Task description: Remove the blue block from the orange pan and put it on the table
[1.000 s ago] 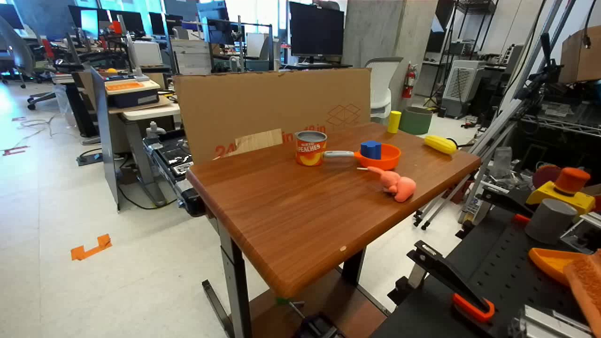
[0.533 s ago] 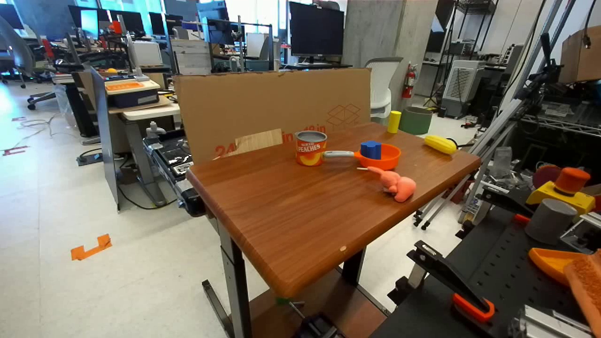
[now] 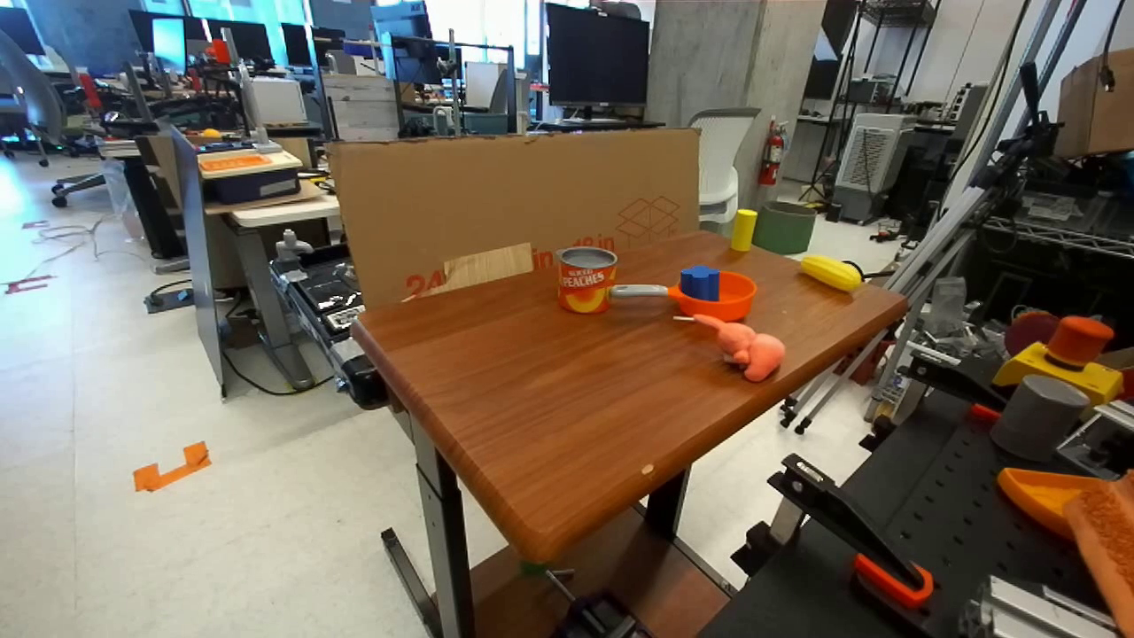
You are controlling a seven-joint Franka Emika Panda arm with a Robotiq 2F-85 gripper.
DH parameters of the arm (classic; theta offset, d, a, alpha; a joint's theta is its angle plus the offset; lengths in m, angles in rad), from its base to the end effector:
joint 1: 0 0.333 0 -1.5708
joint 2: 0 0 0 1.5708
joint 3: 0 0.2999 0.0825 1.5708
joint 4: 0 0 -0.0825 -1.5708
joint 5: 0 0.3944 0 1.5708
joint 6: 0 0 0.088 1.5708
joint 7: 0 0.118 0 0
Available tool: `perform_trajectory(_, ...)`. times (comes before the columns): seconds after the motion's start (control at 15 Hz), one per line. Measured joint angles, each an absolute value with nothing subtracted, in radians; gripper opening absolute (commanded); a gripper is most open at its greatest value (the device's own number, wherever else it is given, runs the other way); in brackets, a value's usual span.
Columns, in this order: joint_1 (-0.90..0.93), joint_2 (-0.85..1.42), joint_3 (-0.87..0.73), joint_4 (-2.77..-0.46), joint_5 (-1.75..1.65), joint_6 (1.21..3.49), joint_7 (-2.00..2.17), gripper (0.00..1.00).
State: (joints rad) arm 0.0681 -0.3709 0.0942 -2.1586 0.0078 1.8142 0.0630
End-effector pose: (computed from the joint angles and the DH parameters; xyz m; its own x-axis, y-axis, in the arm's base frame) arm 0.4558 0.0789 0.5216 0.9954 0.0917 0.0267 0.0911 -0.9955 0.0248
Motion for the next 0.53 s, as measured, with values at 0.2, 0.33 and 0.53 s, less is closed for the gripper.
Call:
perform_trajectory(0.2, 0.033, -0.302, 0.045, -2.153, -0.023, 1.843, 0.009, 1.00)
perform_trajectory(0.33, 0.012, -0.249, 0.011, -2.152, -0.032, 1.853, -0.037, 1.00)
perform_trajectory(0.53, -0.015, -0.168, -0.030, -2.153, -0.033, 1.887, -0.095, 1.00)
